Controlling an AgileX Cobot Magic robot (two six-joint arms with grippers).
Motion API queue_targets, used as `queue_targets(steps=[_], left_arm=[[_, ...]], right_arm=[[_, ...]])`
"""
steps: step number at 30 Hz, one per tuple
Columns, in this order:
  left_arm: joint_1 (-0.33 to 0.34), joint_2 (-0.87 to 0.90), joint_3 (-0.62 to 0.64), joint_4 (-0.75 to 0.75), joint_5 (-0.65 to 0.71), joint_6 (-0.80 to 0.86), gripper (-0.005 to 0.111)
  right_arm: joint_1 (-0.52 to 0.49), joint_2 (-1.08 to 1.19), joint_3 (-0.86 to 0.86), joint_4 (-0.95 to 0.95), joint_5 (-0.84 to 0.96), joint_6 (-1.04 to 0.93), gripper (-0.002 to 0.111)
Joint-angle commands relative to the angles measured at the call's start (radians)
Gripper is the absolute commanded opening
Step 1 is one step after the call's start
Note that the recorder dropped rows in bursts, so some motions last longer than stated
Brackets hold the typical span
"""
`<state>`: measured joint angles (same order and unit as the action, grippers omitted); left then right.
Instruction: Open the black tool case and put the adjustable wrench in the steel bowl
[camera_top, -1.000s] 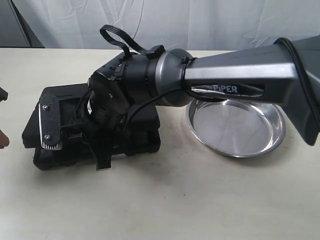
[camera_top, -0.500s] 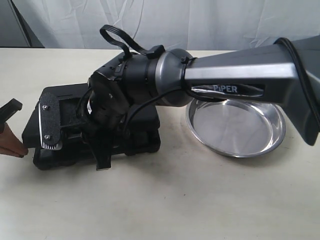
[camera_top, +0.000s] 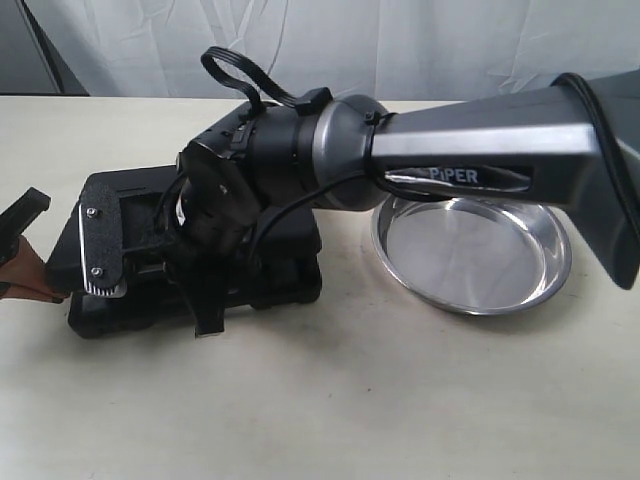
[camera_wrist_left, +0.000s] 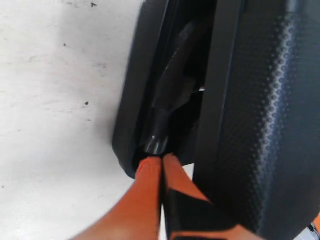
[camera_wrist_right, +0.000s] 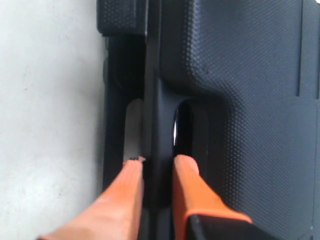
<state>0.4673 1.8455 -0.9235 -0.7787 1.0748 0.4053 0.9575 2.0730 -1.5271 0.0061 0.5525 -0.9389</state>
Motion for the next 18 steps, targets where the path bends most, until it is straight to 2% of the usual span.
queue_targets(steps=[1,14,16,18], left_arm=[[0.001,-0.003,0.001,-0.056,0.015,0.018,0.0],[0.001,-0.003,0.001,-0.065,0.019,0.03,0.0],[0.001,-0.003,0.001,-0.075,0.019,0.043,0.0],[0.001,-0.003,0.001,-0.087,0.023,0.051,0.0]], right_arm=[[-0.001,-0.017,-0.005,-0.006,-0.042,-0.002,-0.001],[-0.001,-0.017,-0.005,-0.006,-0.056,0.023,-0.001],[-0.001,-0.019,-0.005,-0.006,-0.056,0.025,0.006],[-0.001,-0.021,-0.005,-0.006,-0.056,0.027,0.021]])
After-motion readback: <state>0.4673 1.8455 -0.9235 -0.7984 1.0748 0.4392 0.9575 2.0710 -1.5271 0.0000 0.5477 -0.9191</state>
